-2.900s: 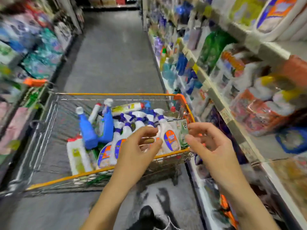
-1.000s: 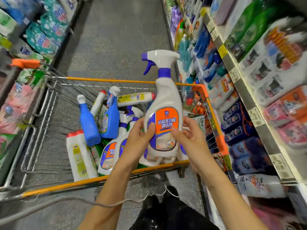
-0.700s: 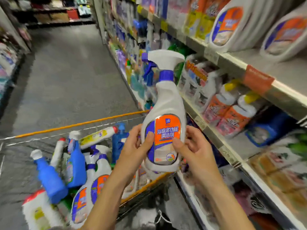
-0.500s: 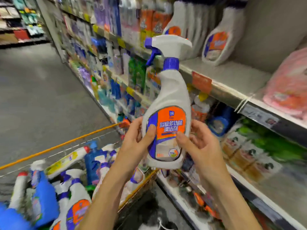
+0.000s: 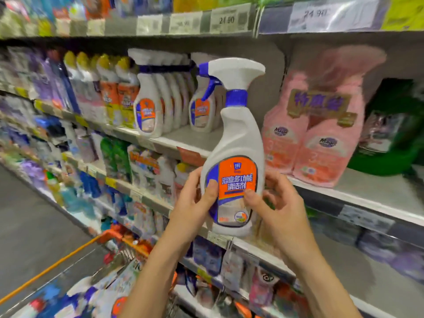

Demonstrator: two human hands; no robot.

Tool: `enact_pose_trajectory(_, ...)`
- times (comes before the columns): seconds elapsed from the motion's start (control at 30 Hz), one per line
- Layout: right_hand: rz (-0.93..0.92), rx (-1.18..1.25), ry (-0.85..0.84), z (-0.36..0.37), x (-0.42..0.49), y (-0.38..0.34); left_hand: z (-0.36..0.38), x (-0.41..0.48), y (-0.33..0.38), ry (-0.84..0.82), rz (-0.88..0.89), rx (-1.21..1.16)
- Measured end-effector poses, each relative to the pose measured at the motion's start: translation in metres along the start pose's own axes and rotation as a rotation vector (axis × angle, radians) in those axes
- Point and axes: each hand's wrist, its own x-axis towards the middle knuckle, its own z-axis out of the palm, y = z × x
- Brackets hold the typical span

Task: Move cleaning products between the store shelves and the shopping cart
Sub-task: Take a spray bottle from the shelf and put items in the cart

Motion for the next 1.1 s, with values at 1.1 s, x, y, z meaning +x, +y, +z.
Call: enact_pose_trajectory(1.1,0.026,-0.402,0.046,0.020,0.211,0.074,-0.022,0.221,-0.047,-0.029,-0.058,0.410)
